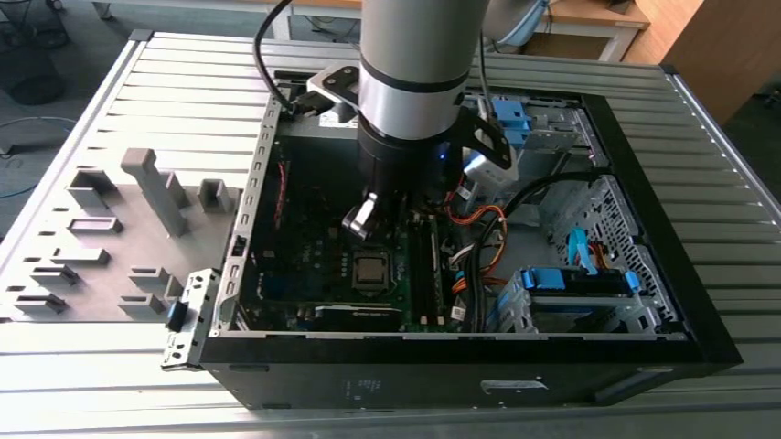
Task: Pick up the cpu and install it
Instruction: 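Install the first cpu locking lever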
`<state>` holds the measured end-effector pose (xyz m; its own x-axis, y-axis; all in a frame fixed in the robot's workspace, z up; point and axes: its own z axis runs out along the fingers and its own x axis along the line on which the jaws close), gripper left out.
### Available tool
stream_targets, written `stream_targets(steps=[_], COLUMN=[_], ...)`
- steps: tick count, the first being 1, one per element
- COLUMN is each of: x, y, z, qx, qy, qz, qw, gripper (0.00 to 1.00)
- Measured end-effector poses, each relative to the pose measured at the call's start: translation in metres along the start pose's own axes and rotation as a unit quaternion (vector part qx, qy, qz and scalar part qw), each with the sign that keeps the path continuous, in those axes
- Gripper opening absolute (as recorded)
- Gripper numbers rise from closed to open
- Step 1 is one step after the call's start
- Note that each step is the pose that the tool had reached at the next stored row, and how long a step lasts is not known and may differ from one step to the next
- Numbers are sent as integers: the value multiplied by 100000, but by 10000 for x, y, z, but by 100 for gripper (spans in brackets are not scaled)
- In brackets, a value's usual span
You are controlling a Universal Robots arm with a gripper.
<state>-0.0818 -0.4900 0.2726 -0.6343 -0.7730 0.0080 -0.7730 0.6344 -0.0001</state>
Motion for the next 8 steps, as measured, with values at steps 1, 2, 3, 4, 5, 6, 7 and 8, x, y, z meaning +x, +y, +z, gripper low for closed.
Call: stream_targets(steps=[1, 2, 3, 4, 5, 6, 7, 8], x=[3, 8, 13, 13, 14, 14, 14, 14], y=[4, 11, 19, 21, 21, 21, 21, 21], z=[1, 1, 2, 2, 2, 2, 2, 2], qx=[25, 62, 103, 108, 115, 118, 118, 117], qy=[-27, -56, -86, -94, -97, -102, -100, -103], qz=[-3, 1, 0, 0, -2, -1, 0, -1], qw=[100000, 100000, 100000, 100000, 100000, 100000, 100000, 100000], gripper=[11, 11, 11, 11, 11, 11, 11, 11])
